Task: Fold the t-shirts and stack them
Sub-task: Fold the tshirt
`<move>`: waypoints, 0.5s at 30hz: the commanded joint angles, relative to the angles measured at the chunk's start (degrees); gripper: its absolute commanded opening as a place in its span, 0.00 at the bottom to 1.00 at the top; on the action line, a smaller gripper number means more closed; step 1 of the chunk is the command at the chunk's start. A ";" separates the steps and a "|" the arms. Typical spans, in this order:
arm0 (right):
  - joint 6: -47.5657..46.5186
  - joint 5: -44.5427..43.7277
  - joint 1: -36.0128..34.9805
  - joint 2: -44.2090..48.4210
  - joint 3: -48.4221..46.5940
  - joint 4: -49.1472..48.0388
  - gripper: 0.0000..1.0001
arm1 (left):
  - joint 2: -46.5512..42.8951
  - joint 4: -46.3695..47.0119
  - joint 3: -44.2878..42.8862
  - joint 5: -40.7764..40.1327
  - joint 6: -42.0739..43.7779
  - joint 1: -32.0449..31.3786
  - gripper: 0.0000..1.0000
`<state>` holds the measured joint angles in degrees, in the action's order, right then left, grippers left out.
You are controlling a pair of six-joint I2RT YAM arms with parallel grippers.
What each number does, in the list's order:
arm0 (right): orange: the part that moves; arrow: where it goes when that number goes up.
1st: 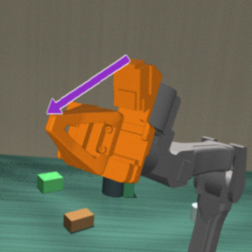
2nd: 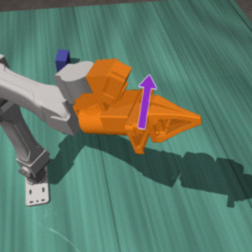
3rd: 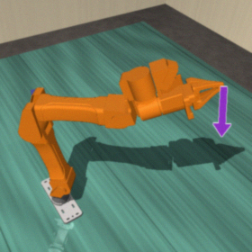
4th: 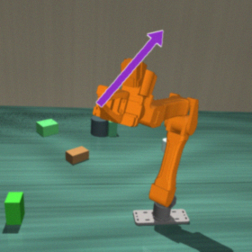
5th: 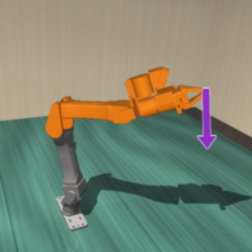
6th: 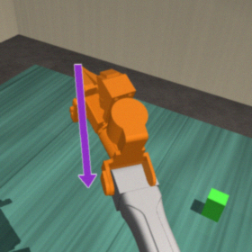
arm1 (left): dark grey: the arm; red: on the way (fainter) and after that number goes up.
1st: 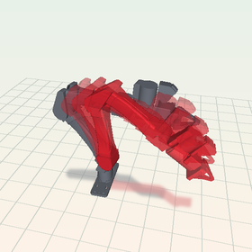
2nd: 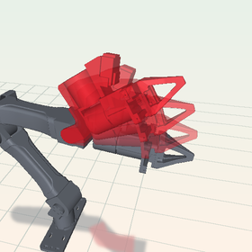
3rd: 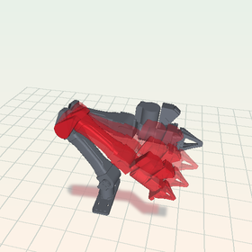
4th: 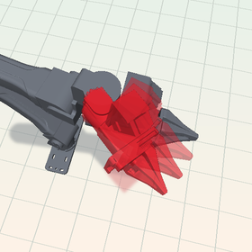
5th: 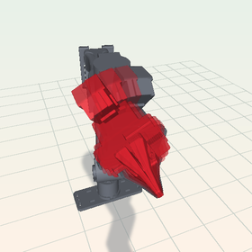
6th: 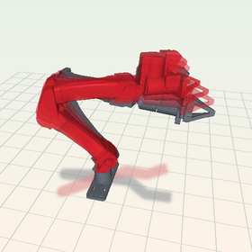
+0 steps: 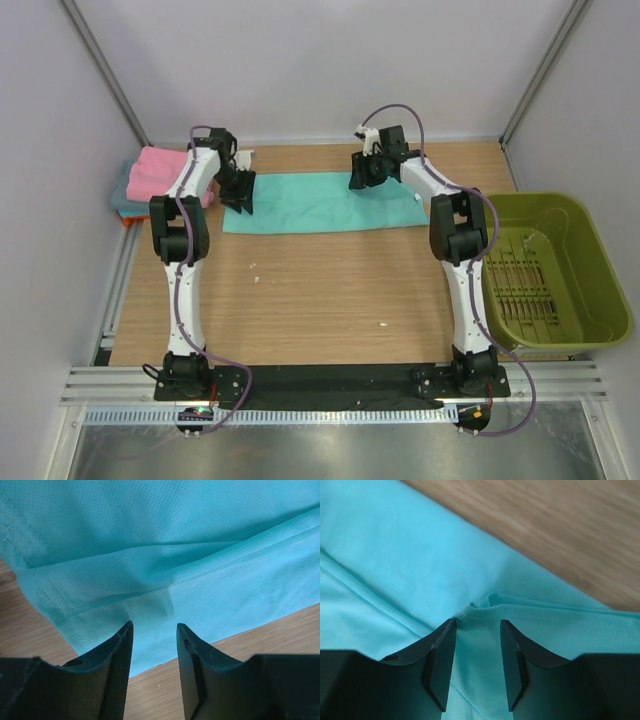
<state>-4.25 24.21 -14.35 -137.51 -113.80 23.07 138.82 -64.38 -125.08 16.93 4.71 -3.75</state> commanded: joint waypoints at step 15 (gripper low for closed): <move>4.16 -6.35 1.34 14.09 0.85 -1.45 0.48 | -13.05 4.78 5.02 -2.33 3.11 0.23 0.43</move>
<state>-1.06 21.76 -14.02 -134.45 -114.78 23.79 133.08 -63.44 -120.14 15.42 5.56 -3.73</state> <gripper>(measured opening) 0.476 0.428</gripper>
